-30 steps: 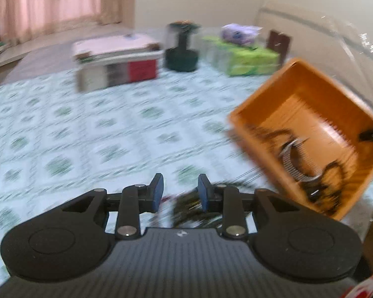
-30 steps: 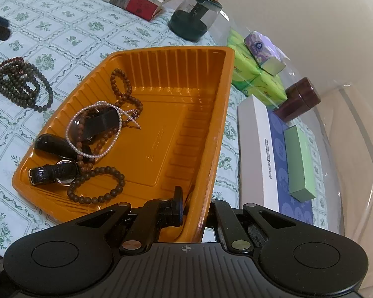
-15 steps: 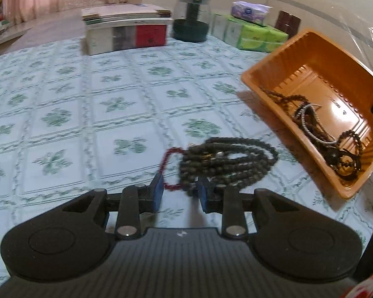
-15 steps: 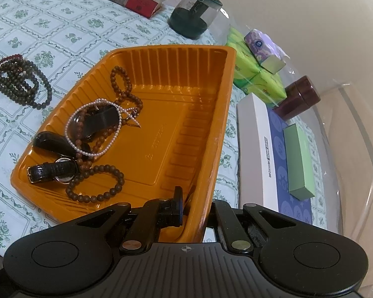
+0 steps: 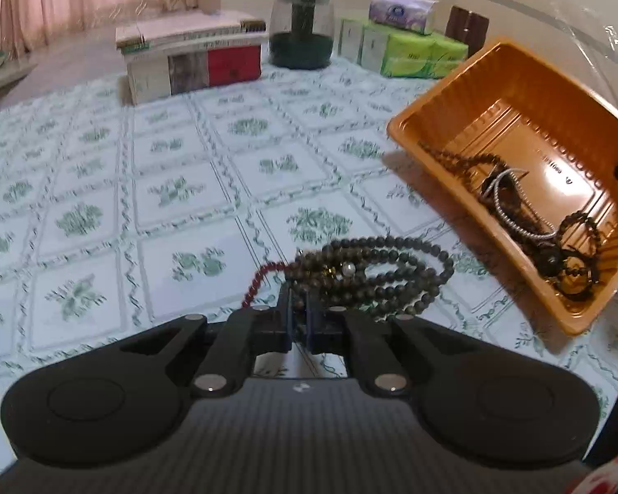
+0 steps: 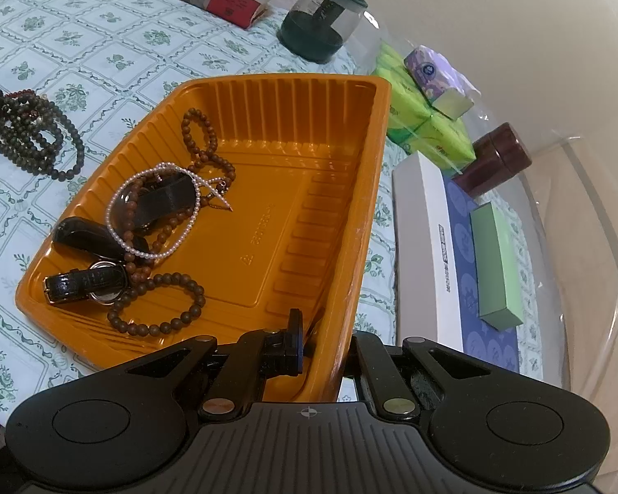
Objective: Organize jewelry
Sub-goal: 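Grasp the long black bead strand with the left gripper and lower it into the tray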
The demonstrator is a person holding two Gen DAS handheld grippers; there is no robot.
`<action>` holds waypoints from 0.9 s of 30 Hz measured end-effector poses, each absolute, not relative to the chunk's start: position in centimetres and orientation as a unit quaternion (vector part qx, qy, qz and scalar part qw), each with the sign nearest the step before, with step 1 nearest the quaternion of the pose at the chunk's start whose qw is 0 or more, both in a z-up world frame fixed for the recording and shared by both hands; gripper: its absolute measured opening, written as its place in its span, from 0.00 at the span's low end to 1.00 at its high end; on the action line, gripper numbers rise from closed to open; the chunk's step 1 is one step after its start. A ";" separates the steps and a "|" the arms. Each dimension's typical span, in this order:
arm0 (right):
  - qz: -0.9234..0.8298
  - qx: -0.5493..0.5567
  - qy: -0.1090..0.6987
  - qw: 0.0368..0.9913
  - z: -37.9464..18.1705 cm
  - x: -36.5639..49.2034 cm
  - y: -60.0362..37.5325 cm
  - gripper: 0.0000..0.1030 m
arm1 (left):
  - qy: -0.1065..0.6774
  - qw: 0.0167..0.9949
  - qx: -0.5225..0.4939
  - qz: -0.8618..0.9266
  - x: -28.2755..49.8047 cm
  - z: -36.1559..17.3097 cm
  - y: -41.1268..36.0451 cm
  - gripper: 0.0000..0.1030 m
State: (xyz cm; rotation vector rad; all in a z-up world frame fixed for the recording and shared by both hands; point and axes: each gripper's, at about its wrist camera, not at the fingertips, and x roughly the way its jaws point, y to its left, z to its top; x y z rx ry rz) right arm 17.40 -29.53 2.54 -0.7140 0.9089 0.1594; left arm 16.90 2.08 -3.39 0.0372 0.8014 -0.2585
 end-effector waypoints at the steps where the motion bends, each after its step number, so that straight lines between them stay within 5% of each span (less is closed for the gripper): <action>1: 0.075 -0.337 0.429 0.835 2.5 17.4 -29.5 0.05 | 0.386 0.913 0.021 -0.126 16.9 -2.9 2.2 0.05; 27: 0.079 -0.345 0.425 0.833 3.0 17.1 -29.1 0.05 | 0.269 0.942 0.067 -0.187 16.7 13.2 2.0 0.05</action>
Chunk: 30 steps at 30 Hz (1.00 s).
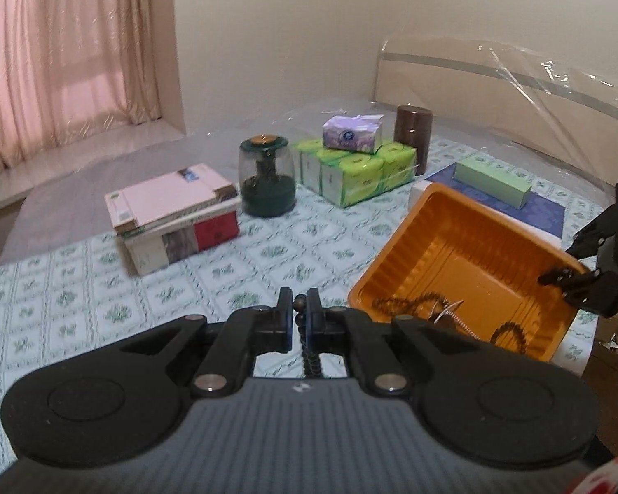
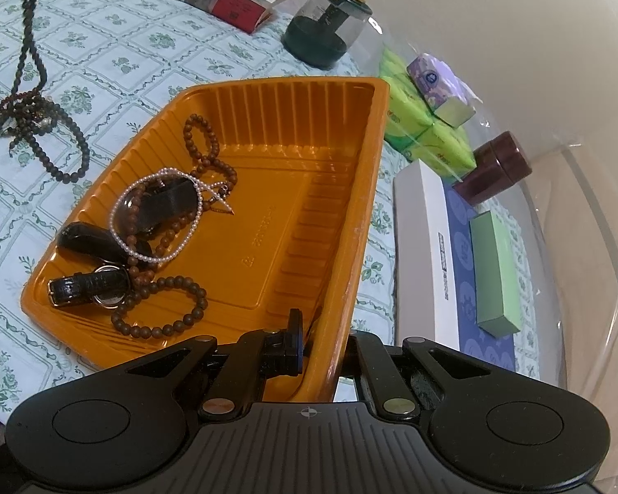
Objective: Organize jewelry
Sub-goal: 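Grasp the long black bead strand with the left gripper and lower it into the tray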
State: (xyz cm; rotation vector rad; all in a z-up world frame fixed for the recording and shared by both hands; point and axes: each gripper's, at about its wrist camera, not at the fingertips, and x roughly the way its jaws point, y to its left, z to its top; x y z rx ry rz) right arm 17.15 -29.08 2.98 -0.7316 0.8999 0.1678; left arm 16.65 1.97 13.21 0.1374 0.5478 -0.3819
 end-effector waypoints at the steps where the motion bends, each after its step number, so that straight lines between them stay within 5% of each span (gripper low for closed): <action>1: 0.080 -0.346 0.424 0.833 3.0 17.2 -29.0 0.05 | 0.266 0.942 0.069 -0.191 16.7 13.6 1.8 0.05; 30: 0.084 -0.339 0.423 0.836 3.1 17.3 -29.1 0.05 | 0.206 0.907 0.058 -0.364 17.3 20.0 -12.3 0.04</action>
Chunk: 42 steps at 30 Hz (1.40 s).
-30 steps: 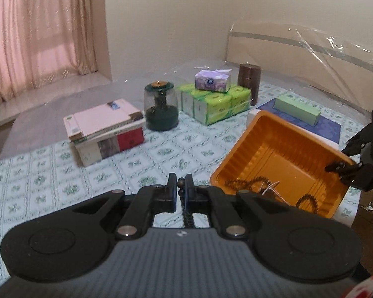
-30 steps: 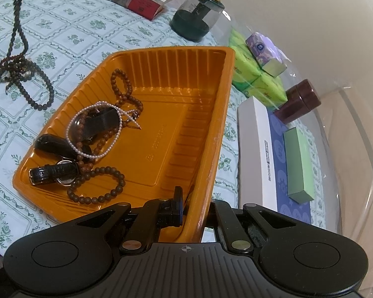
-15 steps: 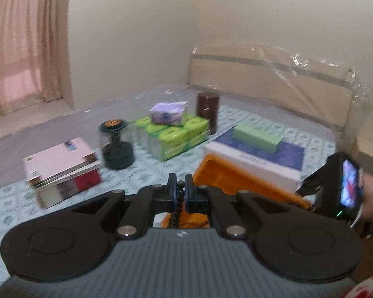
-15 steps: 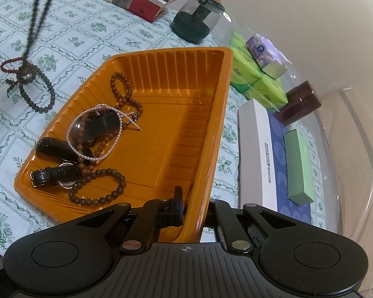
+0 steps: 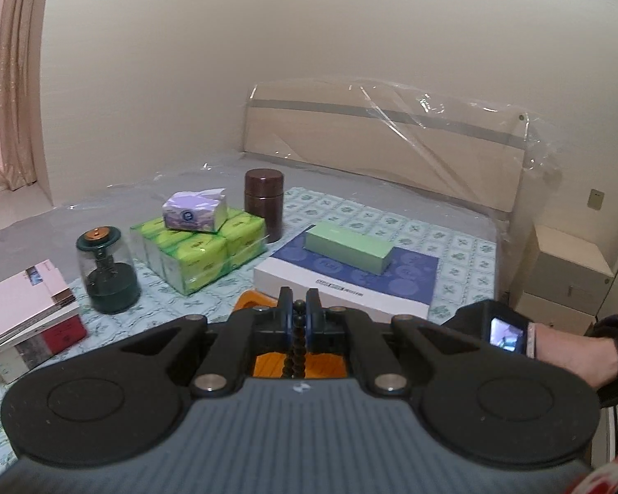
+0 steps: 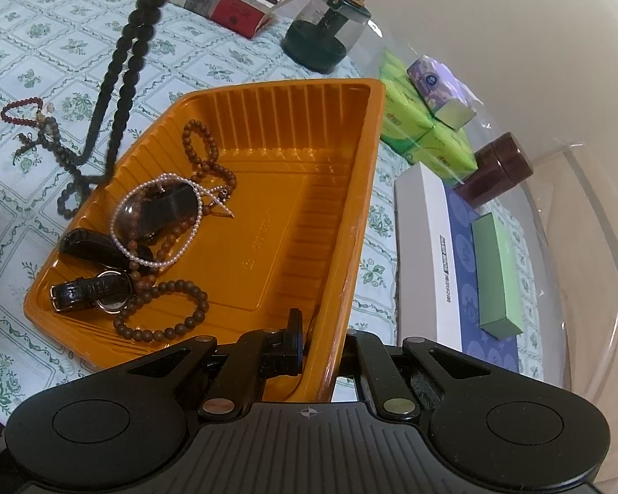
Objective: Organize jewelry
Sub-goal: 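Grasp the long black bead strand with the left gripper and lower it into the tray, then grasp another black bead strand with the left gripper and drop it into the tray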
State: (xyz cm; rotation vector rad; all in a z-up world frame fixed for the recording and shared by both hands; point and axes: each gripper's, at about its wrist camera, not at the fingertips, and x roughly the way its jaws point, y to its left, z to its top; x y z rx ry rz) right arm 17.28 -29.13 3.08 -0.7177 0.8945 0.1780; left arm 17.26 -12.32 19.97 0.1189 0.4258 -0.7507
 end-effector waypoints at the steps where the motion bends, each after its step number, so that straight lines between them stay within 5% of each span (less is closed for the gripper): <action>1: 0.084 -0.339 0.423 0.836 3.1 17.3 -29.2 0.05 | 0.204 0.907 0.058 -0.364 17.3 20.3 -12.4 0.05; 25: 0.085 -0.336 0.421 0.838 3.0 17.3 -29.1 0.05 | 0.112 0.915 0.069 -0.381 19.4 32.5 -14.7 0.00; 35: 0.086 -0.336 0.422 0.838 2.8 17.3 -29.3 0.05 | 0.168 0.916 0.065 -0.359 20.9 27.0 -13.0 0.00; 42: 0.085 -0.336 0.422 0.838 2.8 17.4 -29.3 0.05 | 0.247 0.918 0.061 -0.303 21.7 17.3 -9.6 0.00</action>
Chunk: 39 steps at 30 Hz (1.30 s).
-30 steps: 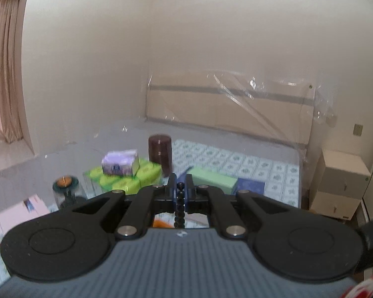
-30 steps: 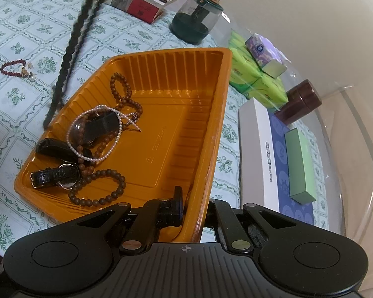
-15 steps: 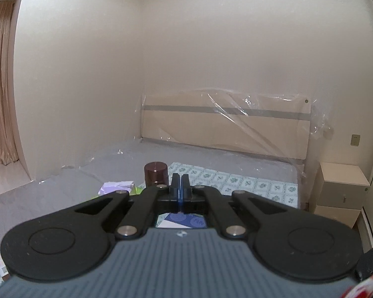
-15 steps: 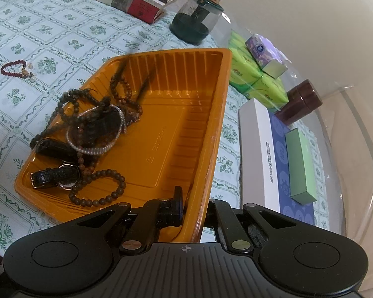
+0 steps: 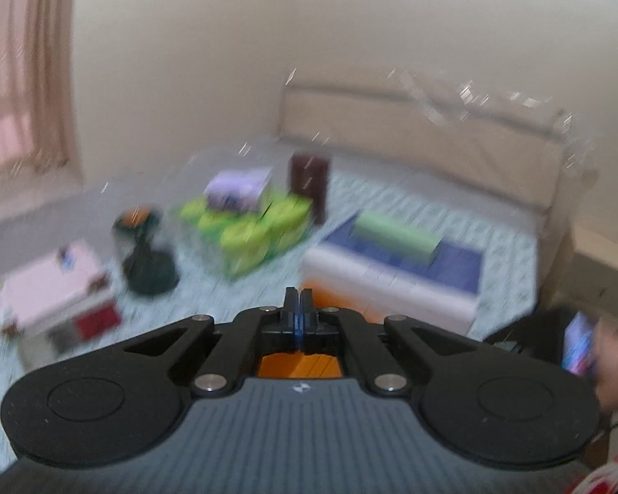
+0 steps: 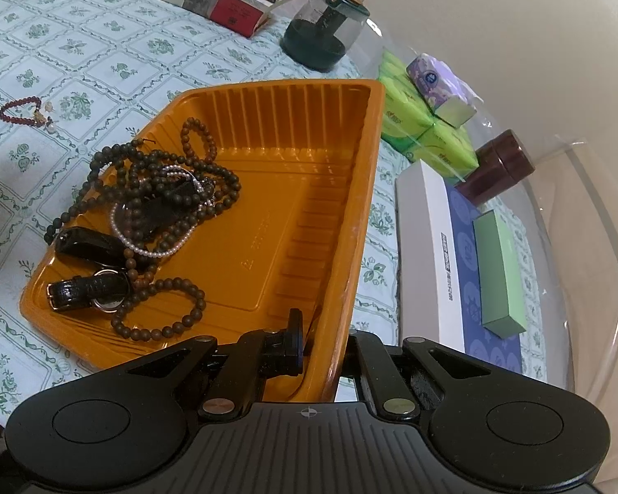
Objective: Organize jewelry
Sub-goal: 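Grasp another black bead strand with the left gripper and drop it into the tray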
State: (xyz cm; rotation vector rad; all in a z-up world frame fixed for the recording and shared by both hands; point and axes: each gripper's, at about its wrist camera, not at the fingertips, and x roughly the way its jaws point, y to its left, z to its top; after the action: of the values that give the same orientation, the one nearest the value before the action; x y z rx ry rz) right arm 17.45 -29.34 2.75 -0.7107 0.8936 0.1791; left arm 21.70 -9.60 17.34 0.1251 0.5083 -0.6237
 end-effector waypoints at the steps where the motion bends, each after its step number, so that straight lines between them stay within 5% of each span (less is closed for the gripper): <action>1: 0.085 -0.335 0.422 0.838 2.8 17.4 -29.4 0.05 | 0.262 0.916 0.061 -0.298 21.7 15.6 -9.0 0.02; 12: 0.084 -0.334 0.423 0.838 2.6 17.5 -29.6 0.05 | 0.355 0.896 0.071 -0.257 21.0 -0.5 -6.9 0.20; 23: 0.084 -0.333 0.424 0.838 2.6 17.5 -29.5 0.05 | 0.400 0.877 0.036 -0.264 22.9 -5.3 -8.6 0.23; 26: 0.082 -0.332 0.424 0.839 2.5 17.5 -29.6 0.05 | 0.415 0.871 0.037 -0.259 23.5 -5.3 -8.9 0.06; 39: 0.084 -0.332 0.421 0.840 2.8 17.5 -29.5 0.05 | 0.318 0.892 0.081 -0.310 24.7 7.6 -10.9 0.06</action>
State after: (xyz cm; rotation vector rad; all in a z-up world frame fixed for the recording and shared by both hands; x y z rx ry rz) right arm 17.51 -29.54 2.76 -0.7017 0.8909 0.1779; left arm 24.74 -10.91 7.58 0.1684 0.6592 -0.6436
